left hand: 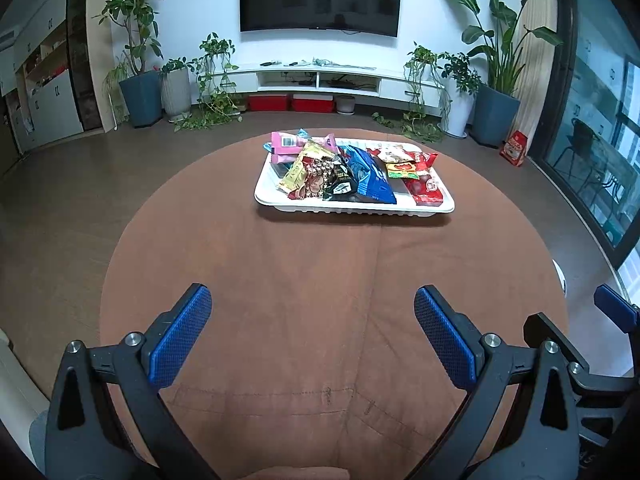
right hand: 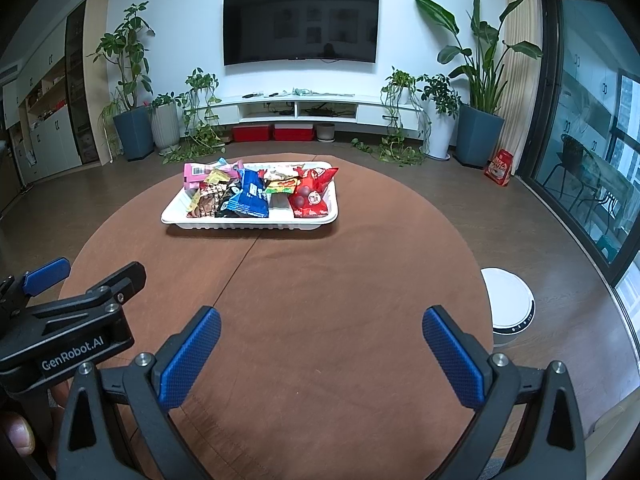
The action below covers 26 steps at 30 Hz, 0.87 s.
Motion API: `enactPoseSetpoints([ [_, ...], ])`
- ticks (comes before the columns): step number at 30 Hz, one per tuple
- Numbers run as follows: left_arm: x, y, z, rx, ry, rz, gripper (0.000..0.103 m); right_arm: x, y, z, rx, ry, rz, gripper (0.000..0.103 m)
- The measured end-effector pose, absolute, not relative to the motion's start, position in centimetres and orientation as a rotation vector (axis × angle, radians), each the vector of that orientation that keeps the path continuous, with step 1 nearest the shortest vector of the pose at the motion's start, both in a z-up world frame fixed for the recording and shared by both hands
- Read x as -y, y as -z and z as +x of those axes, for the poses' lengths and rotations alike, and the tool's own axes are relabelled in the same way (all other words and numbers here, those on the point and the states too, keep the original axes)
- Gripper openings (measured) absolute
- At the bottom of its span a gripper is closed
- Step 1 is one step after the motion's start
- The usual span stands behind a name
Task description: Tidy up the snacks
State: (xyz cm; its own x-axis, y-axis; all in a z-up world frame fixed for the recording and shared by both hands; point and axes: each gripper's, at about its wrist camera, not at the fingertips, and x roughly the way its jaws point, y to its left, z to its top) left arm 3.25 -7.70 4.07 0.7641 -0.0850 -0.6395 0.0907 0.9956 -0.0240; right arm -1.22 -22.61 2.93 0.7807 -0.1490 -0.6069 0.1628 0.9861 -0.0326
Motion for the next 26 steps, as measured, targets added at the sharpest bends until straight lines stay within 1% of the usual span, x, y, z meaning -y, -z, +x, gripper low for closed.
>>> enactPoseSetpoints([
  [26,7.46,-4.27,3.30,-0.683,0.089,0.005,0.103,22.05,-2.33,-1.48,-0.666,0.162,0.030,0.103],
])
